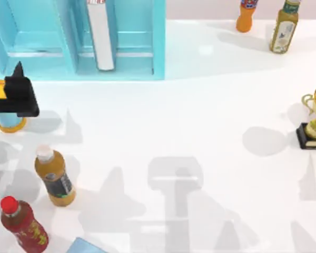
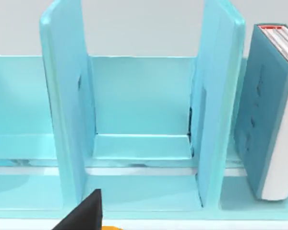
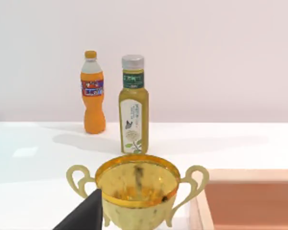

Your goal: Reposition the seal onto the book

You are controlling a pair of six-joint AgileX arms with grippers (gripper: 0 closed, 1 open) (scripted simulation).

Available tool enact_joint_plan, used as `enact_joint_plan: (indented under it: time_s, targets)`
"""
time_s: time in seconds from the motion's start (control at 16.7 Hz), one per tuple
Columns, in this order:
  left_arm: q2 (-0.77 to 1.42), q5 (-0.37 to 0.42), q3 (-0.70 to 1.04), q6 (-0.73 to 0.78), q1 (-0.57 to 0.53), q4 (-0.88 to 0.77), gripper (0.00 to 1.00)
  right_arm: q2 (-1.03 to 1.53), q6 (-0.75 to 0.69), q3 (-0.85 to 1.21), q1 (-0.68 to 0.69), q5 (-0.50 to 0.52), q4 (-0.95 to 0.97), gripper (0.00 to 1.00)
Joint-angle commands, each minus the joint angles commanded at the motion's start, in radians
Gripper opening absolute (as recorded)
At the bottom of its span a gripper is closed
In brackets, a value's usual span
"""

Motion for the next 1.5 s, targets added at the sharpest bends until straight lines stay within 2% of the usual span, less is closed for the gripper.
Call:
enact_joint_plan:
  time_s: [0.42,0.72,0.96,1.32,1.5]
  targets:
    - [0.625,-0.123,0.312,-0.053,-0.137,0.253,1.0,0.0,0.0,0.0,0.0,0.0,0.0,1.0]
    - [0.949,-0.176,0.452,-0.072,-0.21,0.365,1.0,0.0,0.0,0.0,0.0,0.0,0.0,1.0]
    - [1.052,-0.189,0.495,-0.072,-0.242,0.398,1.0,0.0,0.0,0.0,0.0,0.0,0.0,1.0]
    - [1.051,-0.187,0.493,-0.072,-0.237,0.396,1.0,0.0,0.0,0.0,0.0,0.0,0.0,1.0]
    - [1.083,-0.178,0.556,-0.068,-0.231,0.371,1.0,0.0,0.0,0.0,0.0,0.0,0.0,1.0]
